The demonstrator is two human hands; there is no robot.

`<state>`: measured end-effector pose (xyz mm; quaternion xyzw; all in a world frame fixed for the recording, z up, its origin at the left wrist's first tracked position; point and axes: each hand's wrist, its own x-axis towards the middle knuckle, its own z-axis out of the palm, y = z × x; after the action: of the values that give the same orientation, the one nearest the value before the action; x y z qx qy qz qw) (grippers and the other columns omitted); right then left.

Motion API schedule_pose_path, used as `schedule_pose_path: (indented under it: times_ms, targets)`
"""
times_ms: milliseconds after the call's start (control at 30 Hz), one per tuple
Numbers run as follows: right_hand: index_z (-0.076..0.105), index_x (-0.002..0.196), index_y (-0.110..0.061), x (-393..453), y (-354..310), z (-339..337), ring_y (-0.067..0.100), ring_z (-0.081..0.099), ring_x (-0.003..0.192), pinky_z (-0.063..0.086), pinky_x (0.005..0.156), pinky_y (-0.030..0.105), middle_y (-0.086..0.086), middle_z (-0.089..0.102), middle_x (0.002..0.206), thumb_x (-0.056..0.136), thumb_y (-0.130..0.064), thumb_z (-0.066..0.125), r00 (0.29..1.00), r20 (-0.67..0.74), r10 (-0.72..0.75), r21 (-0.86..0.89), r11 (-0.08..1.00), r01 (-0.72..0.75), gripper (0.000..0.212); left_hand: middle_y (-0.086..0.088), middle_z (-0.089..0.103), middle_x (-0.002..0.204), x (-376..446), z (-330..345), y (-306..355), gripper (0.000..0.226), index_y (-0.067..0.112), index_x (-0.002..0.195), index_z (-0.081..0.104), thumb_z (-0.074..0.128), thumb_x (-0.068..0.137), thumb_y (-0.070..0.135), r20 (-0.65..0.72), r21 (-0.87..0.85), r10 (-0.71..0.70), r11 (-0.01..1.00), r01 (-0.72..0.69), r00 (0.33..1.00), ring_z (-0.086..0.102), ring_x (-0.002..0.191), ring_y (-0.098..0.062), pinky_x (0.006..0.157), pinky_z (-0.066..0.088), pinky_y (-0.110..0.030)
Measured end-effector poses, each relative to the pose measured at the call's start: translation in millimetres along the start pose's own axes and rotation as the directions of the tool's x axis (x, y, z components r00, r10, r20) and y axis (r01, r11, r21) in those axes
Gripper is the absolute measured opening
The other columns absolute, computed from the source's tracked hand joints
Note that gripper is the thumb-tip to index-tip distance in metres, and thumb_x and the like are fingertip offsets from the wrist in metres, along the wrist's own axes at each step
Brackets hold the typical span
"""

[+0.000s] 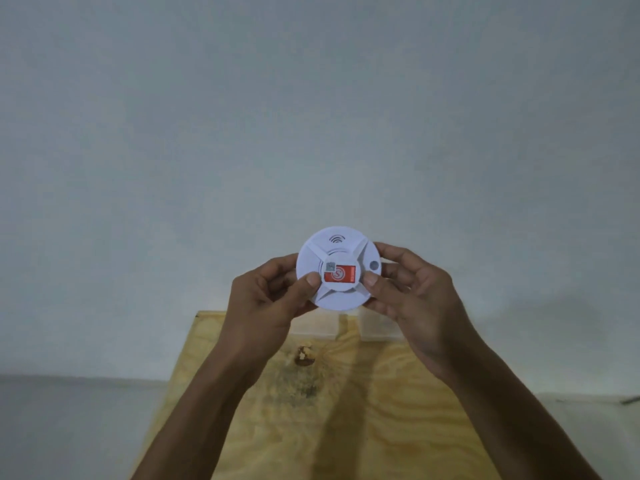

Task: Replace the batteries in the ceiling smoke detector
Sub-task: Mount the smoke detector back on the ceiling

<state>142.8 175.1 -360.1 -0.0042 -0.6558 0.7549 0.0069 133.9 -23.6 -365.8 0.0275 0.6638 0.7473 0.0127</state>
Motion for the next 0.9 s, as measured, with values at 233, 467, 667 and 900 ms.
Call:
schedule_pose_path:
  times_ms: [233,467,667,900]
  targets:
    - [0.062,0.12,-0.014,-22,-78,13,0.024,0.076,0.092,0.061,0.082,0.039,0.008,0.079,0.099,0.089,-0.002,0.068,0.994,0.012,-0.109,-0.037,0.993,0.11,0.034,-0.009,0.081,0.099,-21,9,76,0.027,0.011,0.115,0.072,0.068,0.088,0.012,0.02,0.014,0.116,0.993,-0.116,0.993,0.077,0.095,-0.027,0.079,0.062,-0.031]
    - [0.069,0.117,-0.02,-17,-148,20,0.02,0.076,0.09,0.06,0.078,0.033,0.002,0.079,0.098,0.086,-0.005,0.072,0.947,-0.043,-0.32,-0.071,0.946,0.316,0.035,-0.009,0.081,0.095,-13,27,151,0.03,0.014,0.116,0.071,0.07,0.088,0.007,0.005,-0.032,0.31,0.95,-0.31,0.951,0.078,0.092,-0.026,0.077,0.063,-0.03]
    - [0.072,0.112,-0.019,10,-214,30,0.017,0.076,0.088,0.061,0.081,0.034,-0.002,0.079,0.096,0.085,-0.011,0.076,0.855,-0.115,-0.506,-0.097,0.862,0.497,0.029,-0.007,0.081,0.094,14,44,216,0.03,0.019,0.115,0.074,0.075,0.086,0.01,-0.054,-0.039,0.456,0.888,-0.459,0.888,0.078,0.091,-0.022,0.081,0.063,-0.03]
    - [0.072,0.115,-0.02,57,-289,41,0.014,0.075,0.091,0.062,0.081,0.037,-0.001,0.079,0.096,0.085,-0.018,0.077,0.728,-0.15,-0.669,-0.168,0.743,0.648,0.031,-0.009,0.081,0.091,59,61,288,0.024,0.019,0.11,0.073,0.076,0.087,0.01,-0.127,-0.088,0.566,0.811,-0.578,0.814,0.079,0.089,-0.021,0.08,0.063,-0.03]
